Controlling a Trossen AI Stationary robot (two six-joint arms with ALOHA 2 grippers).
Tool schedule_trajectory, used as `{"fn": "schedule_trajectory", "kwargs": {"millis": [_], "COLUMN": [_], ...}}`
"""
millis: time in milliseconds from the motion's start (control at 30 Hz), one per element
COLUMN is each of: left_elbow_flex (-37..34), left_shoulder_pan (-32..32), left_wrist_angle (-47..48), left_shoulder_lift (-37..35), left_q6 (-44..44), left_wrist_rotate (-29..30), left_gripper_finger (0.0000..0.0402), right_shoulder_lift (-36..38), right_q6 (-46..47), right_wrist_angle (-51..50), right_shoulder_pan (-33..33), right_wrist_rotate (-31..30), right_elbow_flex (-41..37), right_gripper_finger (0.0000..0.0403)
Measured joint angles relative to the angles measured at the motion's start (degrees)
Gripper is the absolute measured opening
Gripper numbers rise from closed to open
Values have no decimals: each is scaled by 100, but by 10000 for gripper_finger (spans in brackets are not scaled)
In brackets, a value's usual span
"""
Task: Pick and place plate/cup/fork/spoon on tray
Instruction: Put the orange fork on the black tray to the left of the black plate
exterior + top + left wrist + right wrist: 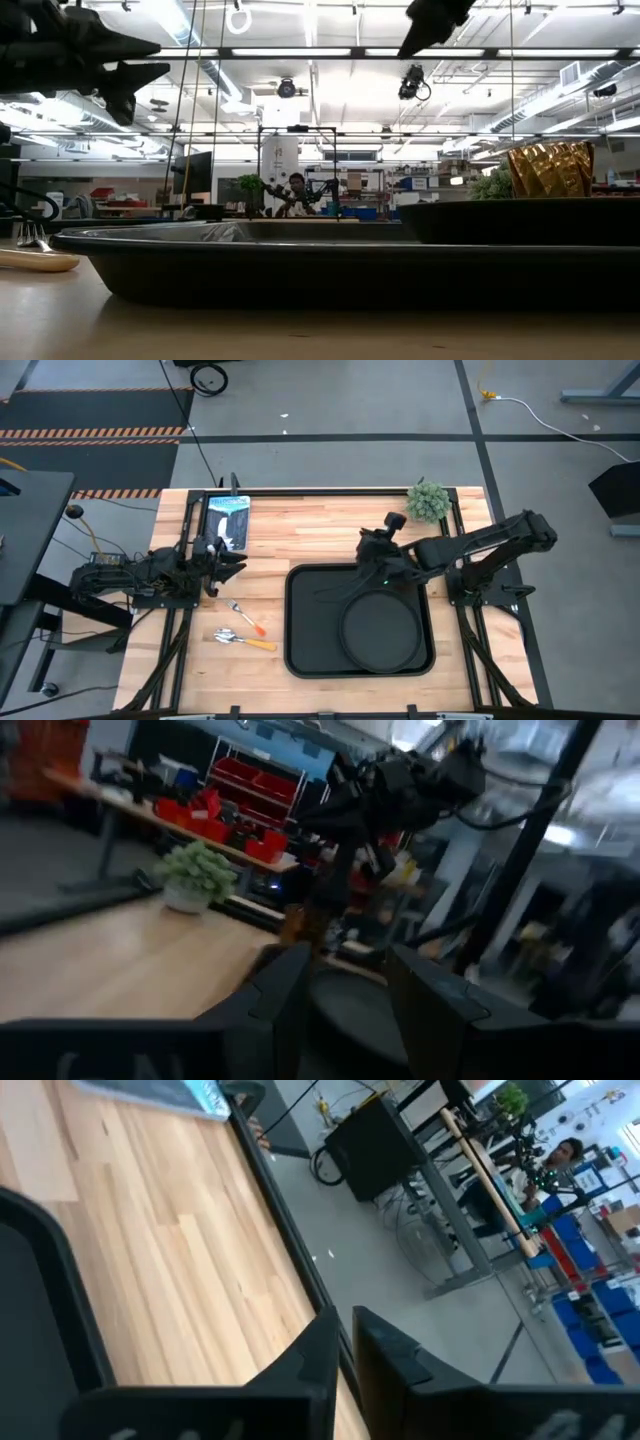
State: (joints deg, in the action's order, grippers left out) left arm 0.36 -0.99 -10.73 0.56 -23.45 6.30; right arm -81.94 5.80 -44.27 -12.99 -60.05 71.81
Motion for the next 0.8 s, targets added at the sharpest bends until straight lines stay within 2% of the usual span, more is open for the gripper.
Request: {"fn": "schedule_trajectory", "kwargs": {"millis": [167, 267, 400, 600, 800], "left_elbow_flex": [2, 103, 588, 1355, 2319], "left_shoulder_pan": [289, 602, 964, 1437, 1922], "left_wrist_angle": [11, 258, 749, 2398, 3668], "left_shoulder_lift": [378, 855, 1675, 2881, 3970], "left_q6": [-604, -720, -748, -934, -1188], "left_wrist_rotate": [-247, -94, 47, -275, -179], "left_gripper_finger": [141, 141, 141, 141, 141], "right_shoulder_lift": [406, 573, 717, 809, 803], "right_q6": [26, 74, 178, 392, 586], "right_wrist_angle": [-42, -159, -415, -543, -684], "right_shoulder_pan": [4, 3, 13, 11, -4], "right_wrist_rotate": [-2, 7, -29, -28, 142], "right_elbow_flex": [0, 0, 0, -2, -2], "right_gripper_finger": [20, 13, 9, 12, 10]}}
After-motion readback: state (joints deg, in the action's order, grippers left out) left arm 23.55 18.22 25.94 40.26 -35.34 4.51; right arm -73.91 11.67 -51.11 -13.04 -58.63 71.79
